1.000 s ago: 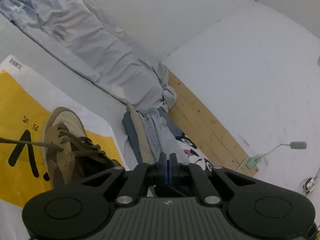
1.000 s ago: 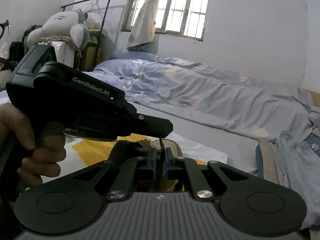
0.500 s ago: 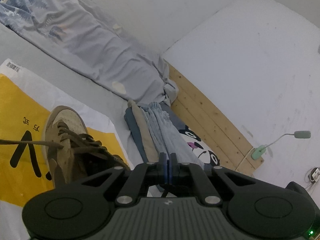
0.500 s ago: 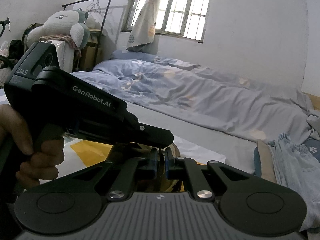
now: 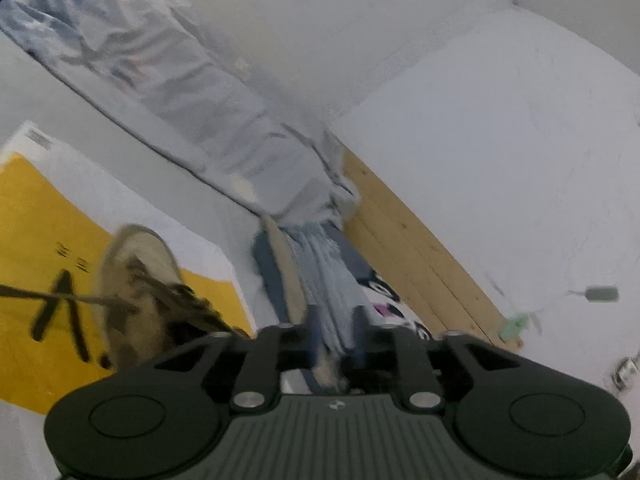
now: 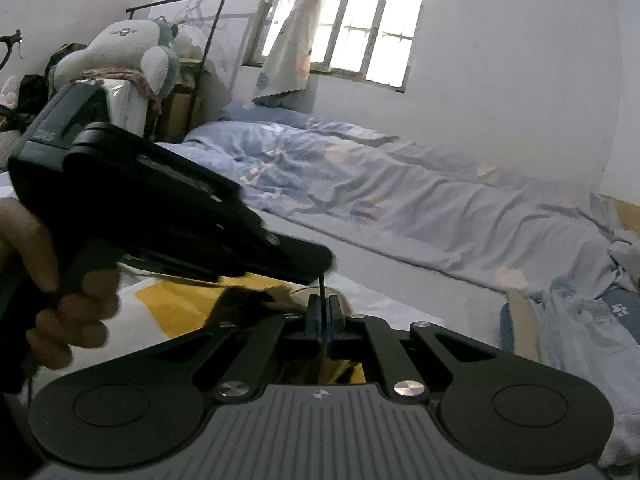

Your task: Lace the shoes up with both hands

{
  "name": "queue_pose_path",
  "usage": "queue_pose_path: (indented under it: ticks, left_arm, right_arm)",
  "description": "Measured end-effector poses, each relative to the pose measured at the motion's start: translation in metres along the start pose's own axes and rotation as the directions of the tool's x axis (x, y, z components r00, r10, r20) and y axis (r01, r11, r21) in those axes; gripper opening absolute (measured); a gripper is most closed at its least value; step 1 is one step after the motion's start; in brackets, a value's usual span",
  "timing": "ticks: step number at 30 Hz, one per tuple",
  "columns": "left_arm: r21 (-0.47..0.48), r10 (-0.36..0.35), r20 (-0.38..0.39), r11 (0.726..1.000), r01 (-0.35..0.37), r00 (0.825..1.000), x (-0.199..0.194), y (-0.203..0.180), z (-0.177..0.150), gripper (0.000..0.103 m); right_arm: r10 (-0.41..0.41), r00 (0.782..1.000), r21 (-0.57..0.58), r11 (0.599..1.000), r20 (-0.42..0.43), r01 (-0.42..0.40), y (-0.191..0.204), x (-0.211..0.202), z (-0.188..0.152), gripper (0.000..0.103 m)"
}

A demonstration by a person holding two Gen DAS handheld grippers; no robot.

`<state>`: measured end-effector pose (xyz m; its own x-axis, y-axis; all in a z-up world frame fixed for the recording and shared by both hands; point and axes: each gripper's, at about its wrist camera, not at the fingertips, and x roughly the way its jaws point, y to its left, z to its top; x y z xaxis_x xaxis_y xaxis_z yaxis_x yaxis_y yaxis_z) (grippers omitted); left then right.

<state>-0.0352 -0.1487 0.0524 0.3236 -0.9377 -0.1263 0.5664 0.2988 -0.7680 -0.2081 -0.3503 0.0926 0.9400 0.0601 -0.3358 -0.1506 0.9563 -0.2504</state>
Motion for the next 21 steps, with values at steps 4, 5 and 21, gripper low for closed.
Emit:
queue_pose_path:
  ticks: [4, 5, 21]
  left_arm:
    - [0.016, 0.105, 0.016, 0.994, -0.105, 0.994, -0.014, 0.007, 0.011, 0.027]
    - [0.036, 0.14, 0.011, 0.989, -0.14, 0.99, -0.017, 0.007, 0.013, 0.029]
    - [0.285, 0.402, -0.129, 0.891, -0.354, 0.907, -0.017, 0.005, -0.001, 0.033]
  right_arm:
    - [-0.083, 0.996, 0.001, 0.997, 0.027, 0.083, -0.021, -0.003, 0.01, 0.001]
    - [-0.101, 0.994, -0.002, 0.995, 0.037, 0.102, -0.025, -0.004, 0.013, 0.001]
    - [0.068, 0.997, -0.357, 0.933, 0.032, -0.052, 0.037, 0.039, 0.027, 0.001]
